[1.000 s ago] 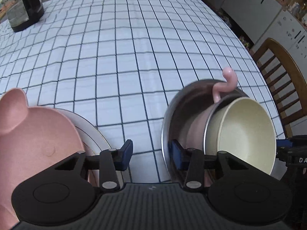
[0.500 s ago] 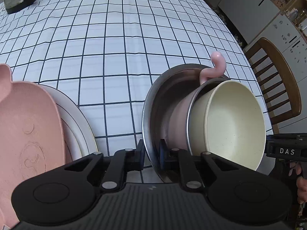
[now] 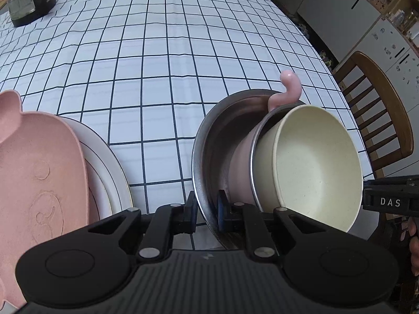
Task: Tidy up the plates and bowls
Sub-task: 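Lift the nested bowl stack with both grippers and carry it over the pink plate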
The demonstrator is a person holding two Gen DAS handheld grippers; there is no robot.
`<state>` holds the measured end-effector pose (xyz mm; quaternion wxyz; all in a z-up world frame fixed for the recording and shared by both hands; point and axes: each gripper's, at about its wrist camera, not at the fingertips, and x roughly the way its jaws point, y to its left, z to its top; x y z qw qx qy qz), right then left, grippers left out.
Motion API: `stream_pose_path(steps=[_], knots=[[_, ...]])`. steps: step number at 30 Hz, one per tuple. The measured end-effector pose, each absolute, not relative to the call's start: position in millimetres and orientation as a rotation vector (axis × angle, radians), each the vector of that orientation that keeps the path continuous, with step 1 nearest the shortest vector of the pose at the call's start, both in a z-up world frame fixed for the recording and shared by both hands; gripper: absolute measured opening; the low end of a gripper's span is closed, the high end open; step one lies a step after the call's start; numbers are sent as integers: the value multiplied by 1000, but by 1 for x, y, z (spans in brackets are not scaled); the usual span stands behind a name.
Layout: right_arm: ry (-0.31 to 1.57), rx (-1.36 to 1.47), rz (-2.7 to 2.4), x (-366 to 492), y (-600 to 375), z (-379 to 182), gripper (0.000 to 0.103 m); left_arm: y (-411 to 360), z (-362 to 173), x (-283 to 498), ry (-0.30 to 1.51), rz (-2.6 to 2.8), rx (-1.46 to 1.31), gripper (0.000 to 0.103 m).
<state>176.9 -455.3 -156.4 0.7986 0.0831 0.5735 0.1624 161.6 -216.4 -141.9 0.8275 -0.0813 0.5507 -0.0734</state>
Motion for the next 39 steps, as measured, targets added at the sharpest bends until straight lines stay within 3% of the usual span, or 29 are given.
stream_pose_path(steps=[21, 39], knots=[[1124, 128, 455, 174, -451, -94, 15, -201, -80, 129, 1054, -51, -238, 13], [1076, 79, 617, 176, -339, -67, 15, -90, -49, 80, 992, 82, -258, 13]])
